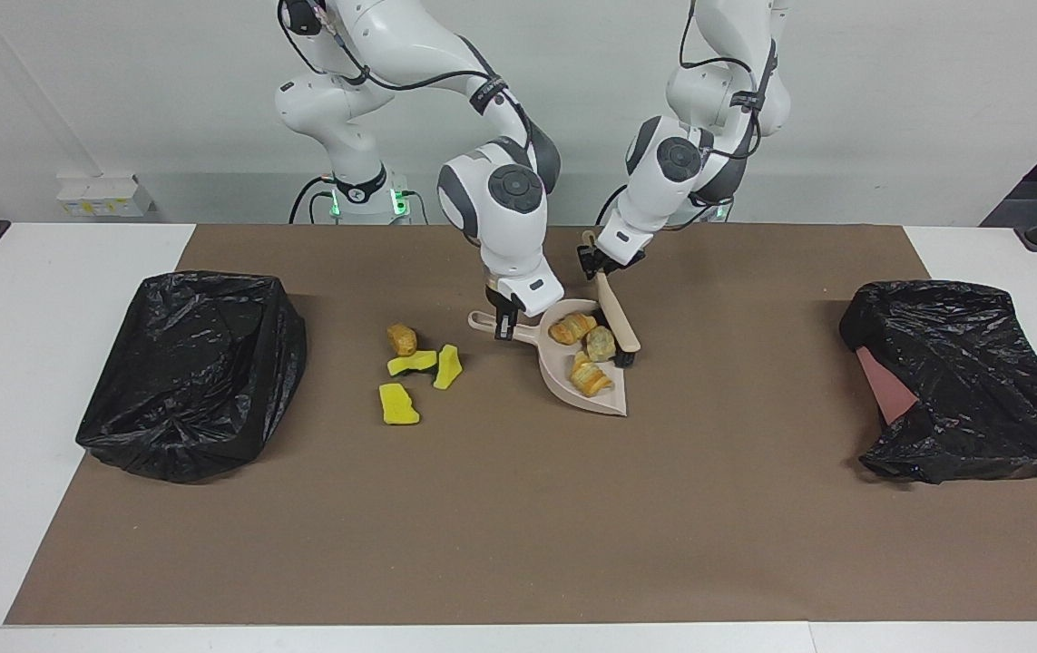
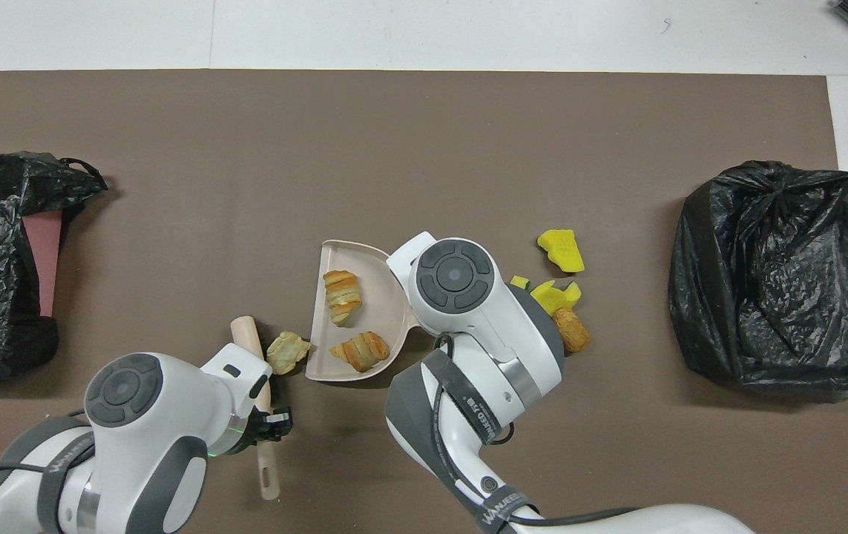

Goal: Sweep and dump trash in bin
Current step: 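Sweep the remaining bread into the dustpan with the left gripper's brush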

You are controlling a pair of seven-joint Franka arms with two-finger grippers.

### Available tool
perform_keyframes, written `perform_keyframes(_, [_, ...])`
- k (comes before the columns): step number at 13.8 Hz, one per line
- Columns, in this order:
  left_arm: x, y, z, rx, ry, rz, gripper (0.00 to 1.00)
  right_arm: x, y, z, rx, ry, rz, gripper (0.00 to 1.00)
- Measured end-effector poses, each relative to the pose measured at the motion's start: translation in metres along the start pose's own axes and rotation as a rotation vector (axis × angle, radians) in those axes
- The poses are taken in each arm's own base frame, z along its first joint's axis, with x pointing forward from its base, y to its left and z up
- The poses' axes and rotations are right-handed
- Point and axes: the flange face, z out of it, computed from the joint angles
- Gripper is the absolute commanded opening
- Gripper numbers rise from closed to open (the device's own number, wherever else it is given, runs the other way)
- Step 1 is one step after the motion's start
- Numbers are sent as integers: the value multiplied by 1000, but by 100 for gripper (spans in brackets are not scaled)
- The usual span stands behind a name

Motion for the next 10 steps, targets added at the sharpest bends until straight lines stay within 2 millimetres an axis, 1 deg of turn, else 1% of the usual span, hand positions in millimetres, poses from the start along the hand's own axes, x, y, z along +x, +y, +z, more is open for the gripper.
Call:
perform_keyframes(2, [4, 0, -3, -6, 4, -2, 0, -3, 2, -1, 1, 0, 5, 0])
perform_keyframes(4, [16, -3, -11, -8, 20, -9, 0, -12, 7, -6, 4, -1, 21, 0])
perform_keyframes(6, [35, -18, -27, 29, 36, -8, 0, -18, 10, -8, 12, -6, 31, 0])
perform_keyframes(8, [53, -33, -48, 79, 44, -9, 0, -21, 8, -11, 20, -13, 33, 0])
perform_keyframes(9, [57, -36, -55, 88, 47, -12, 0, -23, 9, -15, 21, -13, 37, 0])
perform_keyframes(10, [57, -36, -57, 90, 47, -14, 0, -29, 12, -21, 16, -8, 47, 0])
